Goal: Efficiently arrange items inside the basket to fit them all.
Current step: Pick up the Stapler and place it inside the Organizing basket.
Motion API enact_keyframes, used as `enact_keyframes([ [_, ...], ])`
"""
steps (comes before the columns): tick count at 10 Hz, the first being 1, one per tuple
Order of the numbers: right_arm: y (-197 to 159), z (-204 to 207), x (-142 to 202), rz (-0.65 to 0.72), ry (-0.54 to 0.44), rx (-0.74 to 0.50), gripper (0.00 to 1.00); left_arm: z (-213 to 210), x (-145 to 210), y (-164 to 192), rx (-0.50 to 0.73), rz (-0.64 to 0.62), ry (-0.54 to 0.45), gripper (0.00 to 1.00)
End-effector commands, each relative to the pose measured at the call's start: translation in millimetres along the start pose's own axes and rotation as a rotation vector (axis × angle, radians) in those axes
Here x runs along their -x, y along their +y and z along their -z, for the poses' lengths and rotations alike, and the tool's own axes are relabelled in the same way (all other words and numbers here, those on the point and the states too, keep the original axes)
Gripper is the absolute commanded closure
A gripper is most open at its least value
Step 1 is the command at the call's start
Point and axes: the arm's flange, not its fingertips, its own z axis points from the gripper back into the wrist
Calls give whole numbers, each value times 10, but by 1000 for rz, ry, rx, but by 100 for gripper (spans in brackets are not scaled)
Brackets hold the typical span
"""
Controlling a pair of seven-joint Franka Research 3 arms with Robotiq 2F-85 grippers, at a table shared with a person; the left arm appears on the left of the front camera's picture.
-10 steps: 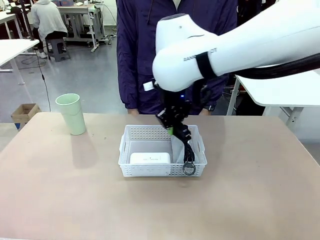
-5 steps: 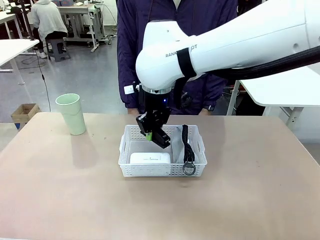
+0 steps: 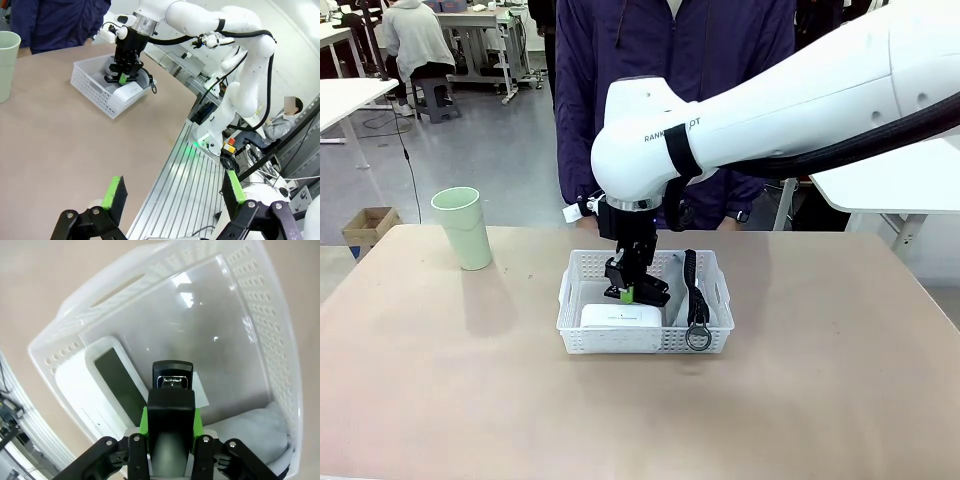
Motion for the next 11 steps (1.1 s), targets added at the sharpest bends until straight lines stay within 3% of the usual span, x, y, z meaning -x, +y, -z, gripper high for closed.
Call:
enact_keyframes([
  [1, -115, 6, -17, -48, 8, 15, 100, 21, -20, -21, 9, 24, -23, 0],
  [6, -276, 144, -96, -138, -46, -57, 100, 21, -20, -21, 9, 24, -23, 0],
  [9, -327, 186, -106, -193, -136, -109, 100, 21, -20, -21, 9, 24, -23, 0],
  [11, -417, 244, -94, -159, -206, -115, 100, 21, -20, -21, 9, 24, -23, 0],
])
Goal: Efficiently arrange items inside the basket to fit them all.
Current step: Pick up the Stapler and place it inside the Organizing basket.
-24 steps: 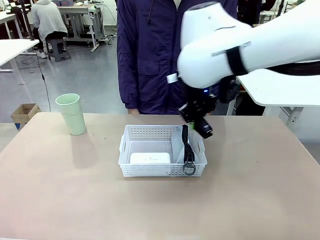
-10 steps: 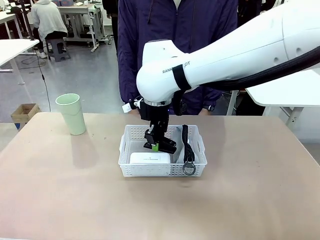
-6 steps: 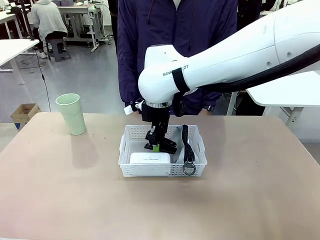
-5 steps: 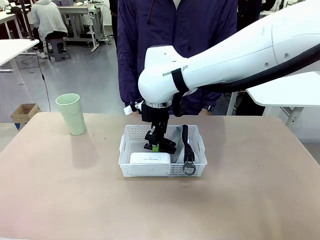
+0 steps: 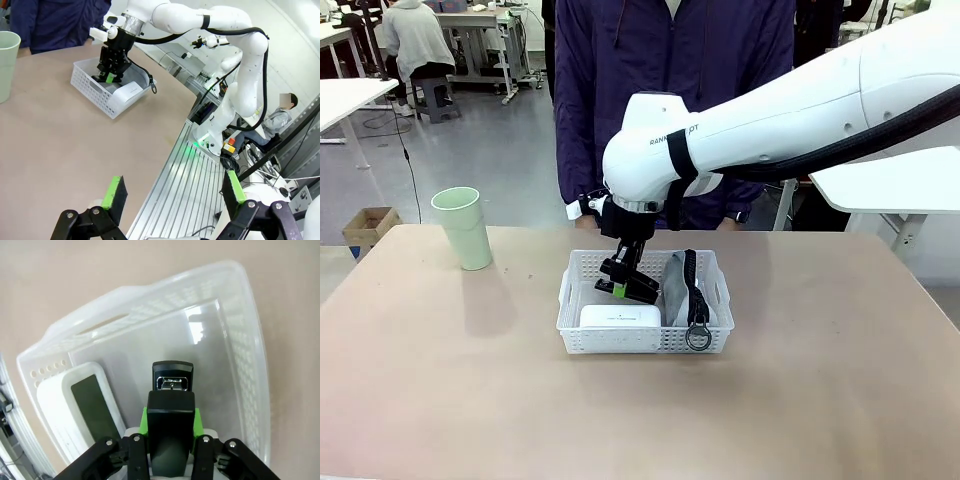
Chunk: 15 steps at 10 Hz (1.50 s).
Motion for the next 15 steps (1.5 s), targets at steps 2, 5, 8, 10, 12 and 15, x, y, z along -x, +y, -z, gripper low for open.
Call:
enact_keyframes([
  [2, -82, 59, 107, 3, -101, -35, 100, 22, -20, -21, 9, 24, -23, 0],
  [5, -155, 89, 119, 0, -80, -24, 100, 22, -20, -21, 9, 24, -23, 0],
  [8, -153, 172, 135, -16, -26, 0, 14, 22, -20, -21, 9, 24, -23, 0],
  [10, -141, 167, 146, -22, -19, 0, 0, 22, -20, -21, 9, 24, -23, 0],
  [12, -127, 159, 174, -27, -14, -24, 0, 22, -20, -21, 9, 24, -23, 0],
  [15, -57, 11, 250, -42, -38, -45, 0, 22, -20, -21, 9, 24, -23, 0],
])
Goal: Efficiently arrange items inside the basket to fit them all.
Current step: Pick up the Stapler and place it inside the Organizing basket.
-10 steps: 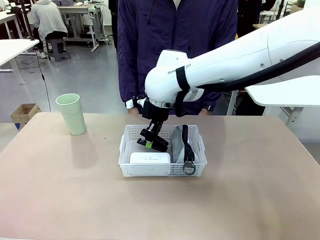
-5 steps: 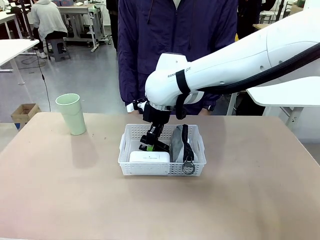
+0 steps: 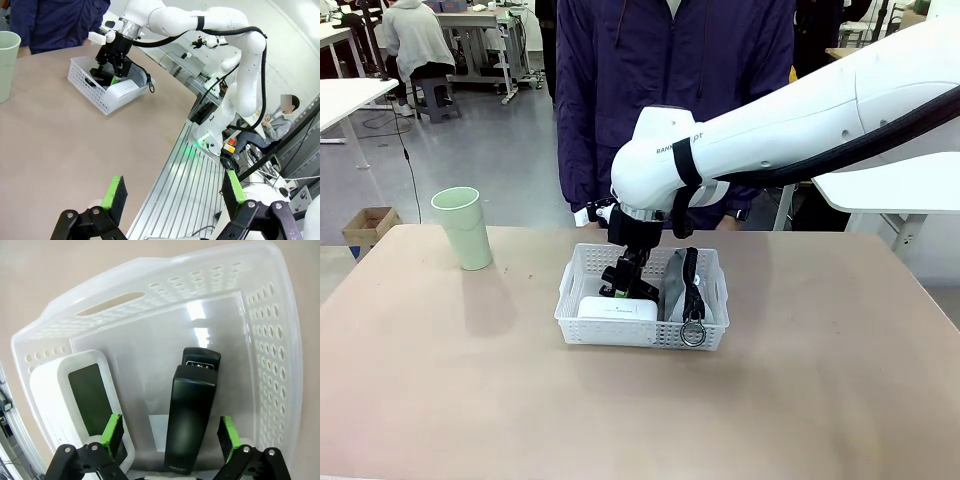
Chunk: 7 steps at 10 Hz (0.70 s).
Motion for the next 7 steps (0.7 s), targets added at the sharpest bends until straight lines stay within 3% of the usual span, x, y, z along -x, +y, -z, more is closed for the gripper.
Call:
enact_keyframes([
  [1, 95, -203, 175, -40, -48, -7, 0, 22, -21, -21, 9, 24, -23, 0],
  [5, 261, -818, 494, 18, -159, 53, 0, 22, -21, -21, 9, 24, -23, 0],
  [7, 251, -1284, 945, 253, -236, -45, 0, 22, -21, -21, 9, 24, -23, 0],
])
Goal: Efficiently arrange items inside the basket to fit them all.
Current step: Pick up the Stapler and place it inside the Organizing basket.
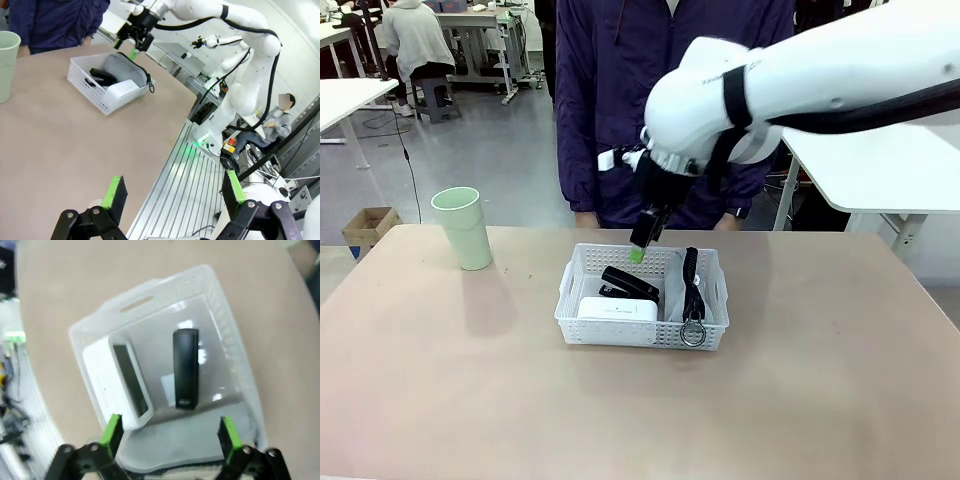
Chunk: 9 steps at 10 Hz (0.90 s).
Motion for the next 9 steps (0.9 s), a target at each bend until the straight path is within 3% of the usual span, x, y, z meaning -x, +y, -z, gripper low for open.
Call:
enact_keyframes([
  [1, -111, -568, 694, 238, -80, -141, 0, 21, -19, -20, 9, 24, -23, 0],
  [2, -233, -864, 1042, 342, -97, -189, 0, 21, -19, -20, 9, 24, -23, 0],
  [5, -610, -1456, 2410, 630, -393, -251, 0, 21, -19, -20, 9, 24, -23, 0],
  [9, -1210, -1524, 4241, 890, -711, -533, 0, 21, -19, -20, 9, 24, -23, 0],
])
